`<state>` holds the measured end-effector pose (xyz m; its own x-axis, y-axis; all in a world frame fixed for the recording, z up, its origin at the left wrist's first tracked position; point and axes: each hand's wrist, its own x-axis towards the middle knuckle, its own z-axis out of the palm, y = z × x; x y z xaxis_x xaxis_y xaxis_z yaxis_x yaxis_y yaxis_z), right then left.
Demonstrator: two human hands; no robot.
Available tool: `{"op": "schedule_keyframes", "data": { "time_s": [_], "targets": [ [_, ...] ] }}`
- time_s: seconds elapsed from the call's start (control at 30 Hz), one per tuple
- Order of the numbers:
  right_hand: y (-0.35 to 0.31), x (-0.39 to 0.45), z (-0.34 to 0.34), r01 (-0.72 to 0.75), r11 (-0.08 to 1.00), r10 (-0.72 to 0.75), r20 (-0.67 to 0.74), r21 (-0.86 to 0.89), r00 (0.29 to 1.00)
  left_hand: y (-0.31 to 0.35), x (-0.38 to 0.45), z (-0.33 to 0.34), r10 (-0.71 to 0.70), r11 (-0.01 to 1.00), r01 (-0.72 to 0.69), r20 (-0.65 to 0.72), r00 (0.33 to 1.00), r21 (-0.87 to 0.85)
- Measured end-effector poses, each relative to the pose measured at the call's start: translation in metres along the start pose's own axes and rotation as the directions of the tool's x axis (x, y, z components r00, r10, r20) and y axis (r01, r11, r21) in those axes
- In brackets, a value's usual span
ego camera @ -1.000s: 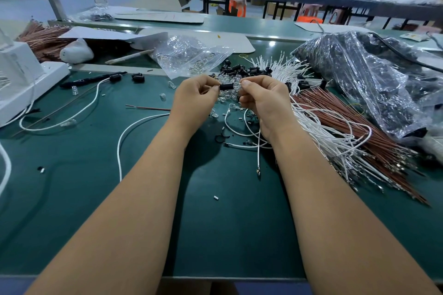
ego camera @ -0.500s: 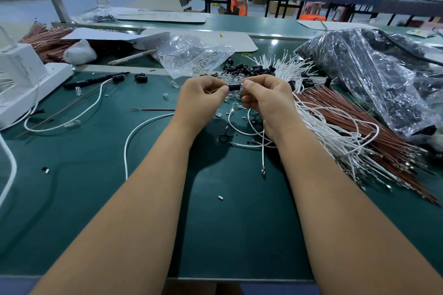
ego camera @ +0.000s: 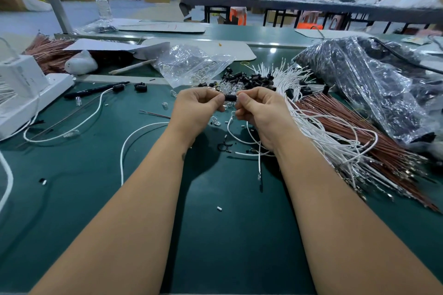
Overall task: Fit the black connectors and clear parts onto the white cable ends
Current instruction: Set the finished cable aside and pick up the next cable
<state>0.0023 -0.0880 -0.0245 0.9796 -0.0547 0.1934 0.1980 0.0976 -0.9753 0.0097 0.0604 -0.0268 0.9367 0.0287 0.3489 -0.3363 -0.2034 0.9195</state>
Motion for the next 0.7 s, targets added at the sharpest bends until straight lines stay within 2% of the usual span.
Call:
{"op": "schedule_keyframes", "data": {
  "time_s": [0.23,0.7],
  "targets": [
    [0.0015,0.0007,0.0013,0.023,1.0,-0.022,0.013,-0.022,1.0,0.001,0.0008,-0.0002,-0.059,0.997,0.061,0.032,0.998,-0.051],
    [0.004,0.0008,0.0058,0.101,0.995,-0.101,0.019,-0.019,0.995,0.0055,0.0006,0.0017,-0.078,0.988,0.083,0.045,0.996,-0.127]
  ]
}}
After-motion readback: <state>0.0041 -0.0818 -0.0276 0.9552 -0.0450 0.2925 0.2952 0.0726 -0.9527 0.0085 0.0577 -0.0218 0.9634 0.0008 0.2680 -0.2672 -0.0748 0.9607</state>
